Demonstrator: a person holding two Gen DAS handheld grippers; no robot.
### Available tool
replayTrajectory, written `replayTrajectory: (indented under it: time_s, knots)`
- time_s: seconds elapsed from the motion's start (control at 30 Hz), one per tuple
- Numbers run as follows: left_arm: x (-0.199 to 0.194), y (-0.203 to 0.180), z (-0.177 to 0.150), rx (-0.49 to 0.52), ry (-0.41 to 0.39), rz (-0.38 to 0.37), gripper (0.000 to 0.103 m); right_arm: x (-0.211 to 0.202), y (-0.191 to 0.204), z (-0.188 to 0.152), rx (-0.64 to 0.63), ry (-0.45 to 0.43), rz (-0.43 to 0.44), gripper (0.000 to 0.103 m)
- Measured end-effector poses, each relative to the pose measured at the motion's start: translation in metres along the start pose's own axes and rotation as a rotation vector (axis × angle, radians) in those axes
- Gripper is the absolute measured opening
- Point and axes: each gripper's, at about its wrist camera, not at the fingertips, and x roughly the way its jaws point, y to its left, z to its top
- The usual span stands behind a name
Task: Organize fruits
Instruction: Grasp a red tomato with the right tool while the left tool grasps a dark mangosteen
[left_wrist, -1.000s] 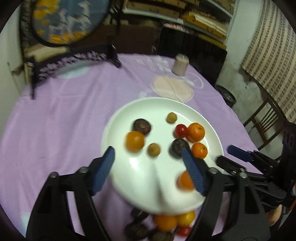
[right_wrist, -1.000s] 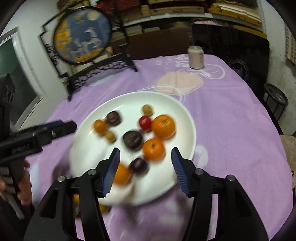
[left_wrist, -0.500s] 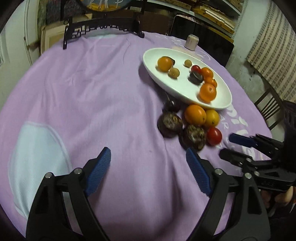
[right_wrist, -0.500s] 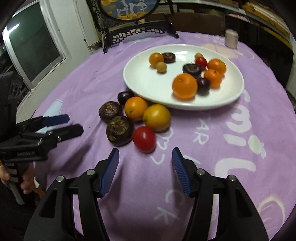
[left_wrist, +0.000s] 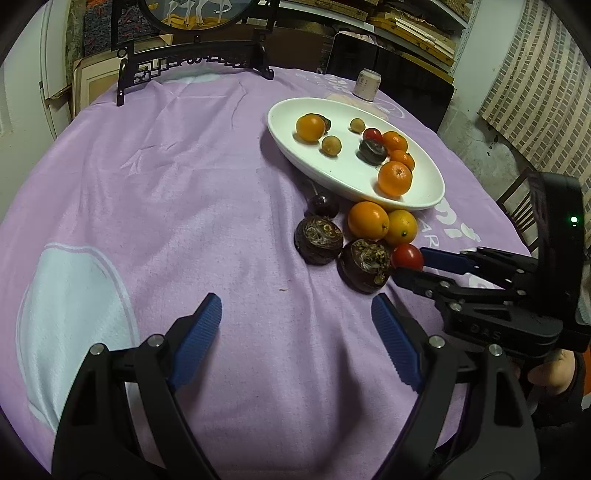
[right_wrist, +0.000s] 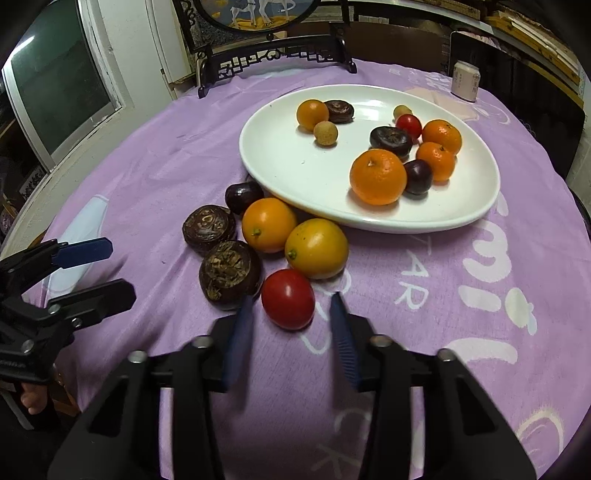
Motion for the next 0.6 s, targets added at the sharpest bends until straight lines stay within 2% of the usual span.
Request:
replayTrajectory:
  time_s: [0.13,0.2,0.47,0.6]
  knots:
    - [0.004,-0.005,0.0,0.01,0.018,-0.005,0.085,0.001,0.007,0.0,-0.046,-0.008,-0.03,0.028]
    - [0.007,-0.01,0.0,0.021,0.032,-0.005,0.085,-0.004,0.003,-0.002,-0.02,-0.015,-0.009,0.028]
    - [0.027,-0.039,0.006,0.058,0.08,-0.013,0.085,-0.033,-0.032,-0.018,0.078,-0.055,-0.03,0.028]
    - [0.048,-0.055,0.006,0.081,0.116,0.035,0.085,-0.039,-0.047,-0.03,0.125,-0.057,-0.018,0.028]
